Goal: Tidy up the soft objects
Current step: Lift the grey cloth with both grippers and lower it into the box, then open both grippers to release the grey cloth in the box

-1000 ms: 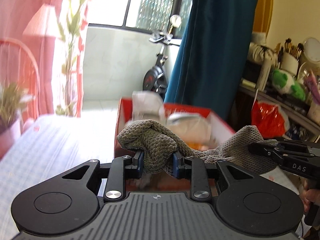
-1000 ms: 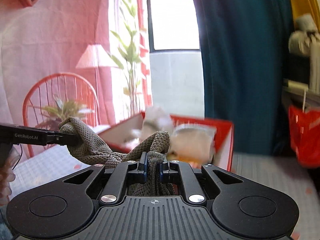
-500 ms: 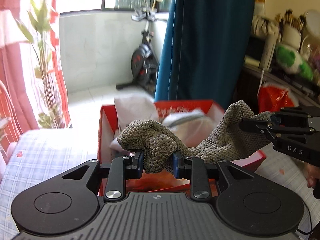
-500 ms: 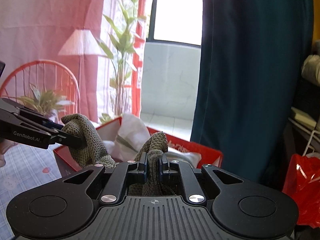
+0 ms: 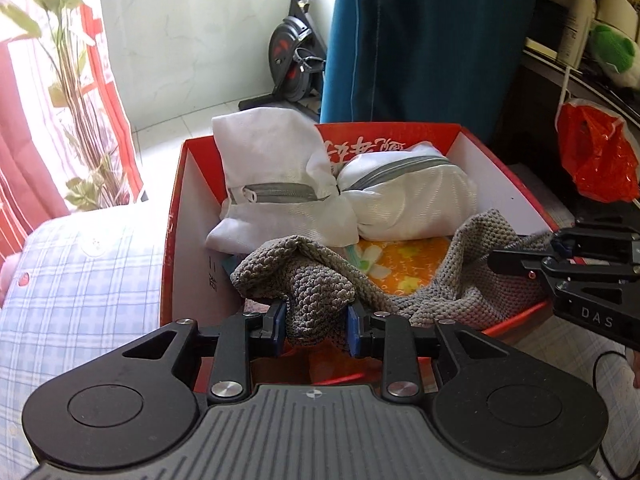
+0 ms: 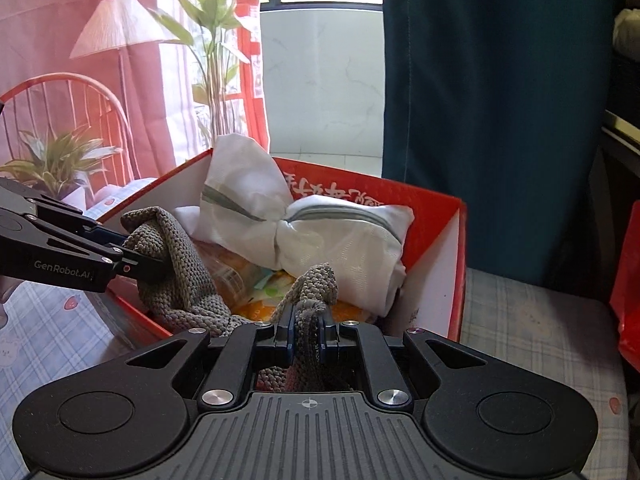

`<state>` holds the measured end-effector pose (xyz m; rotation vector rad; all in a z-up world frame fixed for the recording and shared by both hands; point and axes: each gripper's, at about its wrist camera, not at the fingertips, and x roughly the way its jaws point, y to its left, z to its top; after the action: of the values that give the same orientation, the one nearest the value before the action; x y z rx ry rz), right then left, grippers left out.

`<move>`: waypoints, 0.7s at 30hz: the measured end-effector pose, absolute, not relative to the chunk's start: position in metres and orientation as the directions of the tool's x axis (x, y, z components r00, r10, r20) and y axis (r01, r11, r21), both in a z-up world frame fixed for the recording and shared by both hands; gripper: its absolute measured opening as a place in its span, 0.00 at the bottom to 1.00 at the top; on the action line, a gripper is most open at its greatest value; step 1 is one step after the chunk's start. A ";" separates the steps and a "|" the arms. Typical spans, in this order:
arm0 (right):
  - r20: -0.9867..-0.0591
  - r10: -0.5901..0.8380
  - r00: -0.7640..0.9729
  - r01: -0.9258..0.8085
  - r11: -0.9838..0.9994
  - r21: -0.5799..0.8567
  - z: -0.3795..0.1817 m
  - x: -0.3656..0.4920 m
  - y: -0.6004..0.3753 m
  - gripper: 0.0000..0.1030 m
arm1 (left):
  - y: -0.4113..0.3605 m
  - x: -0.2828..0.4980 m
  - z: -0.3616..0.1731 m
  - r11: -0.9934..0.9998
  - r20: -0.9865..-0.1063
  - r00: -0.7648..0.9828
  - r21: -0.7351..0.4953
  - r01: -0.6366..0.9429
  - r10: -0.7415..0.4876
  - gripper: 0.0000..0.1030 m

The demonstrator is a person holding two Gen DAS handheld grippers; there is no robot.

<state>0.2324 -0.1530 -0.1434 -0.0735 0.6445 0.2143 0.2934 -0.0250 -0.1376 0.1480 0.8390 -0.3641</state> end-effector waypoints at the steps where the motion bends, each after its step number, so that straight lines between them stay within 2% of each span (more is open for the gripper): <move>1: -0.604 0.173 0.778 -0.218 0.976 -0.001 -0.143 0.233 -0.154 0.10 | -0.025 0.294 -0.138 0.929 -0.749 0.611 -0.015 0.370 -0.255 0.32; 4: -0.600 0.166 0.783 -0.208 0.978 0.000 -0.142 0.231 -0.158 0.13 | -0.025 0.291 -0.137 0.931 -0.743 0.618 -0.017 0.365 -0.255 0.37; 5: -0.596 0.164 0.786 -0.203 0.979 0.001 -0.140 0.230 -0.159 0.16 | -0.024 0.290 -0.136 0.931 -0.740 0.622 -0.014 0.364 -0.255 0.39; 7: -0.585 0.153 0.797 -0.191 0.982 -0.004 -0.137 0.228 -0.160 0.23 | -0.025 0.286 -0.133 0.933 -0.731 0.639 0.008 0.361 -0.241 0.51; 10: -0.573 0.144 0.807 -0.183 0.983 -0.011 -0.133 0.226 -0.161 0.26 | -0.027 0.278 -0.126 0.930 -0.712 0.663 0.036 0.366 -0.233 0.64; 19: -0.534 0.133 0.835 -0.167 0.986 -0.016 -0.117 0.208 -0.162 0.66 | -0.027 0.258 -0.106 0.931 -0.666 0.705 0.043 0.363 -0.244 0.93; 21: -0.524 0.138 0.841 -0.168 0.986 -0.009 -0.113 0.203 -0.162 0.82 | -0.024 0.252 -0.103 0.935 -0.659 0.710 0.029 0.354 -0.248 0.98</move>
<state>0.2029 -0.1620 -0.1128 -0.0550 0.5492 0.1617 0.2523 -0.0243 -0.1026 0.1573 0.7066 -0.3354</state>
